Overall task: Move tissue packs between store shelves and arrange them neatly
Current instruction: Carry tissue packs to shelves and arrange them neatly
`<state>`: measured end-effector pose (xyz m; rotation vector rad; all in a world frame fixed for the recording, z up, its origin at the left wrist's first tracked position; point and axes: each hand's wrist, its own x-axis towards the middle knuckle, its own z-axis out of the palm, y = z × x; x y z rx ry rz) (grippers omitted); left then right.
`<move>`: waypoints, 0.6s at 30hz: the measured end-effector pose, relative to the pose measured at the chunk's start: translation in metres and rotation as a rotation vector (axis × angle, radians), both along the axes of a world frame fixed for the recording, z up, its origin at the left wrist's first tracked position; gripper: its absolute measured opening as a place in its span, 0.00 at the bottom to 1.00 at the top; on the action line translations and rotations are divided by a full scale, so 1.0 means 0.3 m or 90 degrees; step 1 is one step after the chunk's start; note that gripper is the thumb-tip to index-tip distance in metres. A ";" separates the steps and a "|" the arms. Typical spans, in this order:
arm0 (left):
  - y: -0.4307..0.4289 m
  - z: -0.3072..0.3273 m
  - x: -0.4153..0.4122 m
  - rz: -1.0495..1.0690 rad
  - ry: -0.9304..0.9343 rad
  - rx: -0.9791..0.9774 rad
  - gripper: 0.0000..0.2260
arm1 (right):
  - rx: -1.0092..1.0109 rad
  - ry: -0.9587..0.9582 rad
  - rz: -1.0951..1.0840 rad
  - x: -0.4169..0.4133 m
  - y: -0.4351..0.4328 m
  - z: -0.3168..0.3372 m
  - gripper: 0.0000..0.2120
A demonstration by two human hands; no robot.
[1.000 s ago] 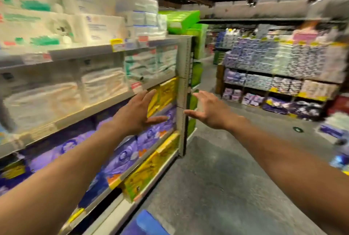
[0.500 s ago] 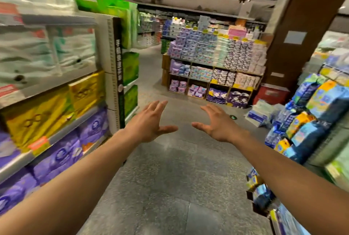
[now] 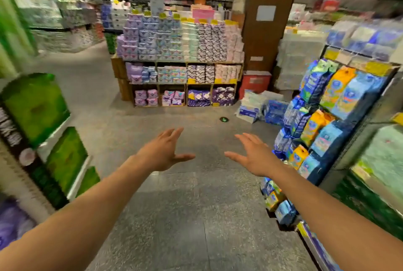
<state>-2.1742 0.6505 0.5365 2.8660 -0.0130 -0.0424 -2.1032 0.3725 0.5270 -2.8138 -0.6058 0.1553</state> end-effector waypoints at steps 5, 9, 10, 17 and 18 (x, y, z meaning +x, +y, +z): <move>-0.004 -0.067 0.468 -0.110 0.036 0.004 0.47 | 0.014 0.031 -0.083 0.337 -0.015 -0.098 0.43; -0.069 -0.156 0.874 -0.182 0.050 0.022 0.52 | 0.023 0.056 -0.137 0.661 -0.054 -0.178 0.44; -0.091 -0.181 0.980 -0.196 0.052 0.022 0.53 | 0.029 0.057 -0.149 0.753 -0.069 -0.190 0.43; -0.182 -0.211 1.690 -0.238 0.099 -0.013 0.49 | 0.048 0.063 -0.189 1.417 -0.139 -0.125 0.51; -0.179 -0.202 1.788 -0.239 0.097 -0.024 0.49 | 0.042 0.067 -0.194 1.507 -0.138 -0.108 0.50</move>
